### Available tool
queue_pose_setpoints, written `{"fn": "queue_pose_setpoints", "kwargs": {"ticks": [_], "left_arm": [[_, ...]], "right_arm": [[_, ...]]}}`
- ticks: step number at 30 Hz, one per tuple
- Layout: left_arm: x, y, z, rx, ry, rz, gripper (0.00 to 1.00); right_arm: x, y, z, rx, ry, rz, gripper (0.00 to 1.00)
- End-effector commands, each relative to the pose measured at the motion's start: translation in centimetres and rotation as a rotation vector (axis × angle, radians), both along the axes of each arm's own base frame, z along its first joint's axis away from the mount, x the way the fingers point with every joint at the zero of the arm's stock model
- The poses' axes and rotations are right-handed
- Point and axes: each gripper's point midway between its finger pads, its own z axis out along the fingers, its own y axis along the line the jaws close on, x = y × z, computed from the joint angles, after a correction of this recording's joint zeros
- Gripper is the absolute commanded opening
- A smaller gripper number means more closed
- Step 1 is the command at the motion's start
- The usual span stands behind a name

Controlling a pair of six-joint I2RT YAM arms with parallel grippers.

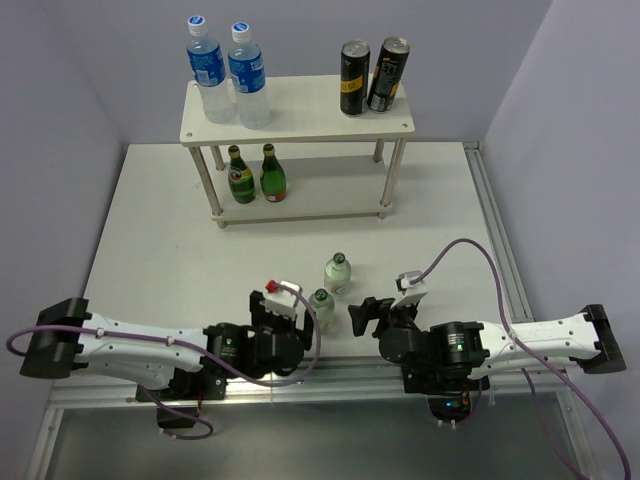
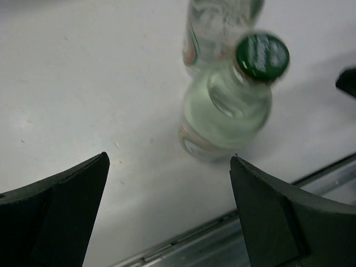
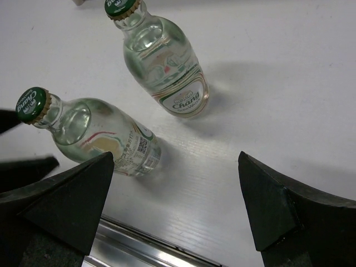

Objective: Place and organize the beverage onto the shelf

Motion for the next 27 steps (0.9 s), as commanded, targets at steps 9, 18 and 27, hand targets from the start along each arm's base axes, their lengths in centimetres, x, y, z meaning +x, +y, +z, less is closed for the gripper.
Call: {"fn": "queue_pose_setpoints", "kwargs": {"ticks": [9,18,27], "left_arm": [[-3.5,-4.5,-3.0,-0.005,-0.037,-0.036,0.98],[-0.5,-7.4,-4.4,-0.047,-0.115,0.039,0.99],[3.8,-7.6,-5.5,-0.033,-0.167,0.127,0.75]], "right_arm": [[0.3,-0.1,1.4,0.065,-0.014,-0.04,1.0],[0.3,-0.1,1.3,0.071,-0.012,-0.039,1.0],[0.3,0.6,1.1,0.06,-0.012,-0.033,1.0]]}}
